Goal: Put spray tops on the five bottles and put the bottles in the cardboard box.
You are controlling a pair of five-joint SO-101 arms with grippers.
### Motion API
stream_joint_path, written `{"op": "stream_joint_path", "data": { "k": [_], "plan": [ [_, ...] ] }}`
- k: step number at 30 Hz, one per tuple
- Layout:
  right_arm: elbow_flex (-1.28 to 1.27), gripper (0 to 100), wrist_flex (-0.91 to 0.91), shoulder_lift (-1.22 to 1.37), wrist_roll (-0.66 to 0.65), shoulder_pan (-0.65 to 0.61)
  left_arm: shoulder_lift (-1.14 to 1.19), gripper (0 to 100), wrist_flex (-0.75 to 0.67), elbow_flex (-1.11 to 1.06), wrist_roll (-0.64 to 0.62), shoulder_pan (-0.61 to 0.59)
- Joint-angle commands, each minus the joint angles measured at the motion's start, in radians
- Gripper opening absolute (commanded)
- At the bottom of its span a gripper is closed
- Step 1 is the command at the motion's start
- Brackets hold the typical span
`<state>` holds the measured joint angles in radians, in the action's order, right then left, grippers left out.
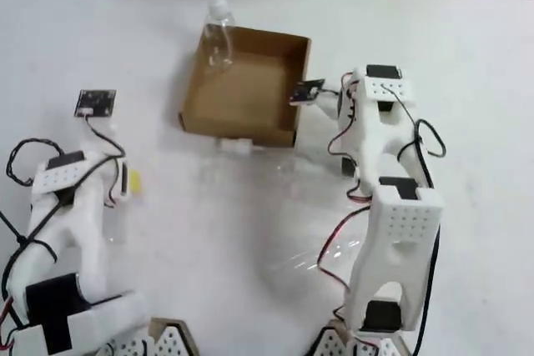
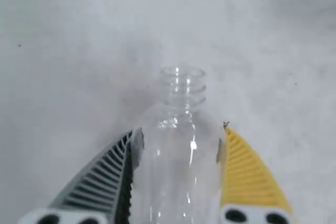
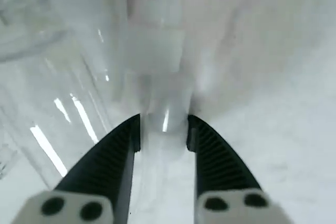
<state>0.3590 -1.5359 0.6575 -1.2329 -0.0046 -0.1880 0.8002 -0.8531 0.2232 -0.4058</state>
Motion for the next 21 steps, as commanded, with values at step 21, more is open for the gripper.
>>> {"op": "stream_joint_path", "data": {
  "k": [21],
  "plan": [
    [0.15,1.6,-0.191,-0.535,0.479,0.406,0.001,2,0.008,0.051,-0.009,-0.002]
  ]
}}
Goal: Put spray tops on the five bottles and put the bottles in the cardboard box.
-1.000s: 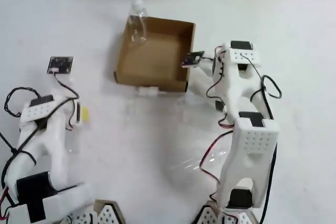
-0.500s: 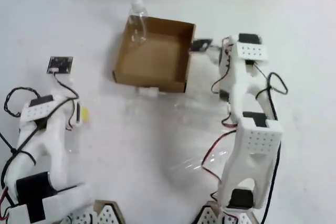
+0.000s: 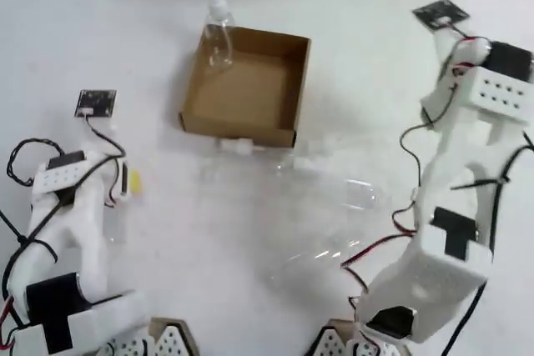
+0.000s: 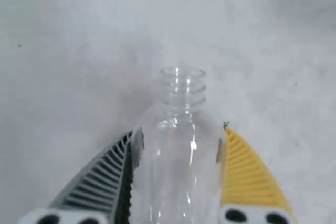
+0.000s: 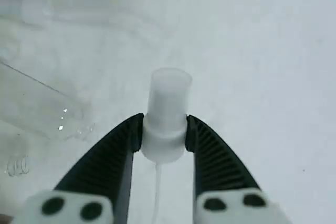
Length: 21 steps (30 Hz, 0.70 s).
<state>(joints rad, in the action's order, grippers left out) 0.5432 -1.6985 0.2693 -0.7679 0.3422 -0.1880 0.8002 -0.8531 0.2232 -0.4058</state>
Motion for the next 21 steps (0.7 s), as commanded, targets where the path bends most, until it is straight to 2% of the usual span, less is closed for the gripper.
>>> {"op": "stream_joint_path", "data": {
  "k": [1,5,13,18,21],
  "plan": [
    [-0.052,1.6,-0.028,-0.189,0.014,0.081,0.001,2,0.008,0.055,-0.009,-0.002],
    [-0.094,1.6,-0.027,-0.349,0.051,0.127,-0.047,2,0.008,0.057,-0.009,0.03],
    [-0.097,1.8,0.082,-0.636,0.482,0.096,-0.492,2,0.12,0.051,-0.011,0.163],
    [-0.103,1.8,0.13,-0.736,0.608,-0.016,-0.788,2,0.133,0.038,-0.025,0.295],
    [-0.101,1.8,0.128,-0.776,0.606,-0.156,-0.944,2,0.097,-0.02,-0.141,0.378]
  ]
}}
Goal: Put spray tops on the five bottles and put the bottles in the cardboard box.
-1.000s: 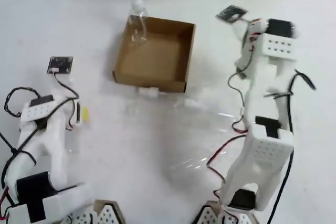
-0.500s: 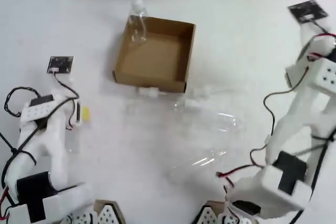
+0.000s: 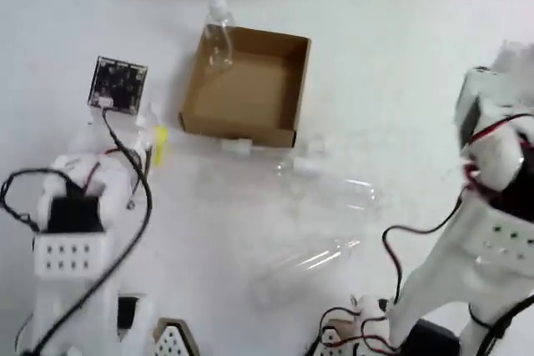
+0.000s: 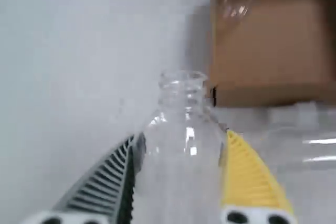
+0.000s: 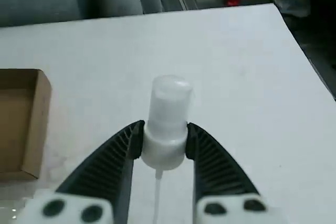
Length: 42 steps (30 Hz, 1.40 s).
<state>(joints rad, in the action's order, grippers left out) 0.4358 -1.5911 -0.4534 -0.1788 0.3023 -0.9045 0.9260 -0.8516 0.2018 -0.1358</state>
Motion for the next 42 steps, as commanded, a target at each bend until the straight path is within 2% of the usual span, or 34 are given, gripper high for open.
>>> {"op": "stream_joint_path", "data": {
  "k": [1,4,9,15,21,29,42],
  "plan": [
    [0.006,1.8,0.021,-0.065,0.017,-0.157,-0.278,2,-0.049,-0.06,-0.166,0.137],
    [0.021,1.8,0.041,-0.108,0.02,-0.243,-0.423,2,-0.15,-0.212,-0.265,0.222],
    [0.018,1.8,0.17,-0.216,0.026,-0.369,-0.674,2,-0.324,-0.471,-0.284,0.303],
    [0.017,1.8,0.369,-0.283,0.052,-0.581,-0.941,2,-0.347,-0.638,-0.284,0.381],
    [-0.006,1.8,0.552,-0.28,0.284,-0.723,-0.921,2,-0.345,-0.657,-0.284,0.387],
    [-0.336,1.7,0.851,-0.291,0.229,-0.888,-0.923,2,-0.347,-0.684,-0.281,0.387],
    [-0.712,1.7,1.116,-0.292,0.181,-0.935,-0.923,2,-0.353,-0.721,-0.278,0.378]
  ]
}}
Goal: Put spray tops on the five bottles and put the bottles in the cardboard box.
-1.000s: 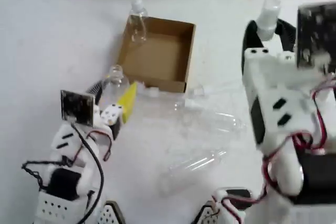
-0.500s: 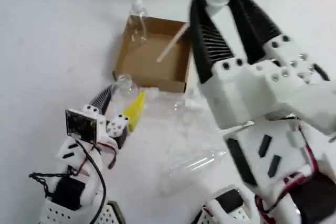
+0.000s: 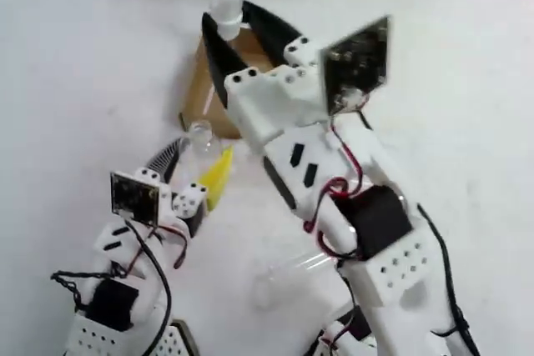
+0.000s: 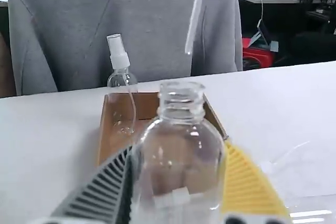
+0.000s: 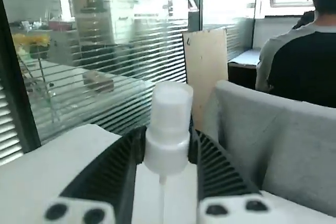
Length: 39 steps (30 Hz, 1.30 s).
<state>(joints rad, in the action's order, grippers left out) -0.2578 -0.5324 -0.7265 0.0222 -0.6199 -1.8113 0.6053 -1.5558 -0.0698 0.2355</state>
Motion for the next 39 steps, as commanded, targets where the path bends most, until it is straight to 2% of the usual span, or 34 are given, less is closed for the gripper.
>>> {"op": "stream_joint_path", "data": {
  "k": [1,19,25,30,39],
  "plan": [
    [-0.031,1.7,0.065,-0.019,-0.02,-0.015,-0.016,2,-0.032,-0.025,-0.005,0.007],
    [-0.199,1.6,0.038,-0.148,-0.02,-0.071,-0.016,2,-0.032,-0.029,-0.005,0.007],
    [-0.199,1.6,0.038,-0.151,-0.02,-0.071,-0.016,2,-0.032,-0.029,-0.005,0.007],
    [-0.176,1.6,0.122,-0.14,-0.021,-0.071,-0.016,2,-0.032,-0.029,-0.005,0.007],
    [-0.181,1.6,0.122,-0.101,-0.021,-0.044,-0.016,2,-0.032,-0.029,-0.005,0.007]
  ]
}}
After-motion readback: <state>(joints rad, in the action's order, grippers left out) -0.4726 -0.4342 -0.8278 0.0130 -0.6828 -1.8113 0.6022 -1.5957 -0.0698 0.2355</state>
